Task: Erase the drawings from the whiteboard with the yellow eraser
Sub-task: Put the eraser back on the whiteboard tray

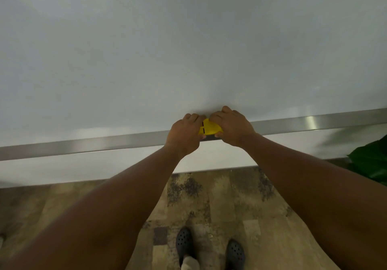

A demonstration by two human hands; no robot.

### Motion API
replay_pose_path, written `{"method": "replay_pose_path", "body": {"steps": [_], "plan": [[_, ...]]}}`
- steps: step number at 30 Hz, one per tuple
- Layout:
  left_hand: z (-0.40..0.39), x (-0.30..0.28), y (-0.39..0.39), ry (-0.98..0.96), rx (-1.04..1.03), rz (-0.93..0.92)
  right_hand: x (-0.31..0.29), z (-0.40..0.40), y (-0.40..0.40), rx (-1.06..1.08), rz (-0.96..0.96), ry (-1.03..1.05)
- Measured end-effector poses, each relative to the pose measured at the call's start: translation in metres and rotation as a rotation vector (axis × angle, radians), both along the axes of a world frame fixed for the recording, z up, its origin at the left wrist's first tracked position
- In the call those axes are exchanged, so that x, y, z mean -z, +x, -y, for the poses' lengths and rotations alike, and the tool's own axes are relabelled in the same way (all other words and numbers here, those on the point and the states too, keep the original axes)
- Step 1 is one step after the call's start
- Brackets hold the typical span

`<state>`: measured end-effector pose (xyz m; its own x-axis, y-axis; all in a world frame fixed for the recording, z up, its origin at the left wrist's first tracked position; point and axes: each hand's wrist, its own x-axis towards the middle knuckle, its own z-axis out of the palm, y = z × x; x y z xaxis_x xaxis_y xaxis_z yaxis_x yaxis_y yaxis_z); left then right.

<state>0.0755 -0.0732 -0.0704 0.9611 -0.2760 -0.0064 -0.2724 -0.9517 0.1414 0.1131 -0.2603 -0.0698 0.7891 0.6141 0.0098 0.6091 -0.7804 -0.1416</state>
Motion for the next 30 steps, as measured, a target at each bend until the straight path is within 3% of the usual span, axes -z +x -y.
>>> {"method": "replay_pose_path", "body": {"steps": [13, 30], "plan": [[0.013, 0.041, 0.000, 0.024, -0.028, -0.017, 0.037, 0.004, -0.002, 0.019, -0.033, -0.014], [0.014, 0.049, -0.005, 0.128, -0.050, 0.004, 0.049, 0.002, -0.017, 0.068, 0.026, -0.030]]}}
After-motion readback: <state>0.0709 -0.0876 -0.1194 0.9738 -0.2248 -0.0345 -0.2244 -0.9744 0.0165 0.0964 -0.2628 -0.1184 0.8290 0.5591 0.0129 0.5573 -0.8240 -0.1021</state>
